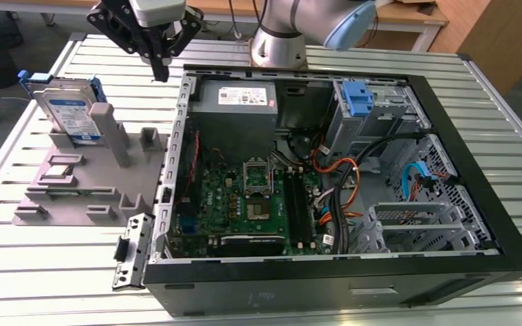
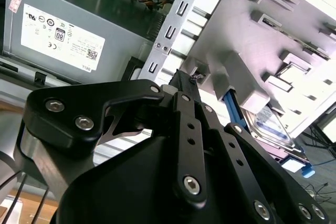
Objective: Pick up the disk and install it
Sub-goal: 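Reach for the disk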
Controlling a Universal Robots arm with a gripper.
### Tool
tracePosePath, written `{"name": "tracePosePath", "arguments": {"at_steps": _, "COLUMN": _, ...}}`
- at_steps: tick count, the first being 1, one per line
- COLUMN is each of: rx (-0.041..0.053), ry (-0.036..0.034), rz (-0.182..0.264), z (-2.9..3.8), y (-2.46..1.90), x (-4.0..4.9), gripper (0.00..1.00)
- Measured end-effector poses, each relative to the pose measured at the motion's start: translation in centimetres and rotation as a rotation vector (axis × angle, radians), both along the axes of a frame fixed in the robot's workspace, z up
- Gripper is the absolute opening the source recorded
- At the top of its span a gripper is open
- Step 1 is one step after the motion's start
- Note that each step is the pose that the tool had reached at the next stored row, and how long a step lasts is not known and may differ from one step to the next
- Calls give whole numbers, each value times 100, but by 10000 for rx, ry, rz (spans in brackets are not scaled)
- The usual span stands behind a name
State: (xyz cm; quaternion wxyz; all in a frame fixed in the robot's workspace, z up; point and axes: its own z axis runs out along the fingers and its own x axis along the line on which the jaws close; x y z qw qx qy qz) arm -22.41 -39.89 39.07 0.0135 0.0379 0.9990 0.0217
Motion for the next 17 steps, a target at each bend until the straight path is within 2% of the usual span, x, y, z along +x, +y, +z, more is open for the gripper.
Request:
{"name": "tracePosePath", "arguments": {"at_steps": 4, "rx": 0, "ry": -1, "rz": 0, "z": -2, "y": 0, "x": -64, "gripper": 10}}
{"name": "tracePosePath", "arguments": {"at_steps": 12, "rx": 1, "ry": -12, "rz": 0, "z": -12, "y": 0, "x": -260, "gripper": 10}}
{"name": "tracePosePath", "arguments": {"at_steps": 17, "rx": 0, "ry": -13, "rz": 1, "z": -16, "y": 0, "x": -350, "gripper": 10}}
